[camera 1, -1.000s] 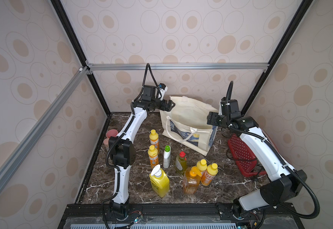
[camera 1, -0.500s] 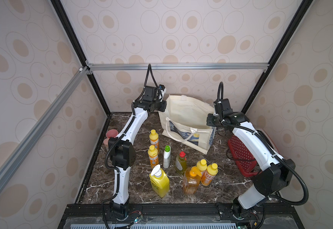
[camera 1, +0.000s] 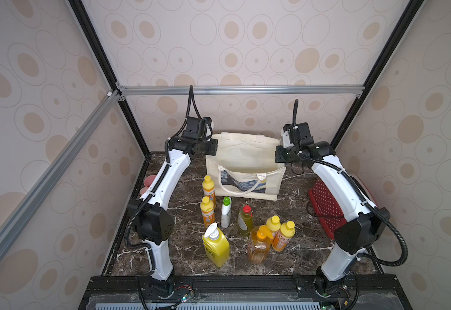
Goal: Pack dish soap into the shopping bag
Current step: Adjust the shopping bag at the center of the board.
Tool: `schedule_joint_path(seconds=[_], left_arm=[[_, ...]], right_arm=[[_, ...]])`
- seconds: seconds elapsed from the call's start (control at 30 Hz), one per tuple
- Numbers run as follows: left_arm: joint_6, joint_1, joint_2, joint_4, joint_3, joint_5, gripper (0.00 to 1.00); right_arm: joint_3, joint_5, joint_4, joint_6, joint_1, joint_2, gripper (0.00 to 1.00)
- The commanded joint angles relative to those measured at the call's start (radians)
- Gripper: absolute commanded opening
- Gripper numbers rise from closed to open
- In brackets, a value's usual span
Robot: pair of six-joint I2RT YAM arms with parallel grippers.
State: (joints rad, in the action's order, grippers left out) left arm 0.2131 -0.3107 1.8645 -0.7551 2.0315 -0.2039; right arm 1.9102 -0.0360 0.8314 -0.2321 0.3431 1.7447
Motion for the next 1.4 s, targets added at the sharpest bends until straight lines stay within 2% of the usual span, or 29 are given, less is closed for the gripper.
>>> schedule_joint_path(seconds=[0.0,0.13,0.33,0.37,0.47,0.57,0.7,0.83,0.9,0.97,1.03,1.07,1.1,1.2,1.37], left_arm=[[0.038,-0.008,-0.054,-0.067,-0.027,-0.050,0.08],[0.035,-0.011,-0.086,-0.077,-0.069,-0.052,0.13],[0.018,-0.012,-0.100,-0.089,-0.096,-0.038,0.41],[0.017,-0.012,-0.101,-0.085,-0.097,-0.027,0.44],[0.016,-0.012,-0.111,-0.057,-0.117,-0.008,0.48],[0.021,-0.011,-0.147,-0.011,-0.153,-0.010,0.54],[0.012,-0.011,-0.255,0.103,-0.256,0.007,0.63],[-0.003,-0.012,-0.388,0.232,-0.385,0.090,0.76],[-0.001,-0.010,-0.425,0.261,-0.418,0.130,0.80],[0.010,-0.006,-0.451,0.293,-0.452,0.157,0.85],[0.025,0.008,-0.459,0.314,-0.474,0.172,0.87],[0.036,0.019,-0.462,0.326,-0.486,0.169,0.87],[0.048,0.034,-0.465,0.338,-0.499,0.164,0.88],[0.092,0.109,-0.497,0.392,-0.565,0.119,0.87],[0.162,0.215,-0.587,0.506,-0.700,0.106,0.88]], right_arm=[[0.011,-0.002,-0.011,0.066,0.007,-0.016,0.00],[0.038,-0.036,0.012,0.080,0.006,0.020,0.00],[0.038,-0.082,-0.003,0.081,0.006,0.030,0.00],[0.033,-0.084,-0.006,0.080,0.006,0.028,0.03],[0.018,-0.097,-0.014,0.081,0.007,0.016,0.16],[-0.007,-0.103,-0.043,0.084,0.007,-0.017,0.39],[-0.057,0.043,-0.096,0.105,0.007,-0.102,0.65],[-0.149,0.157,-0.160,0.085,0.007,-0.225,0.81],[-0.171,0.230,-0.167,0.077,0.007,-0.268,0.82],[-0.163,0.340,-0.140,0.071,0.007,-0.294,0.74],[-0.131,0.445,-0.089,0.062,0.014,-0.298,0.62],[-0.106,0.481,-0.052,0.069,0.030,-0.295,0.60],[-0.083,0.484,-0.011,0.088,0.058,-0.291,0.60],[-0.044,0.380,0.096,0.178,0.205,-0.291,0.60],[-0.162,0.277,0.059,0.240,0.410,-0.342,0.61]])
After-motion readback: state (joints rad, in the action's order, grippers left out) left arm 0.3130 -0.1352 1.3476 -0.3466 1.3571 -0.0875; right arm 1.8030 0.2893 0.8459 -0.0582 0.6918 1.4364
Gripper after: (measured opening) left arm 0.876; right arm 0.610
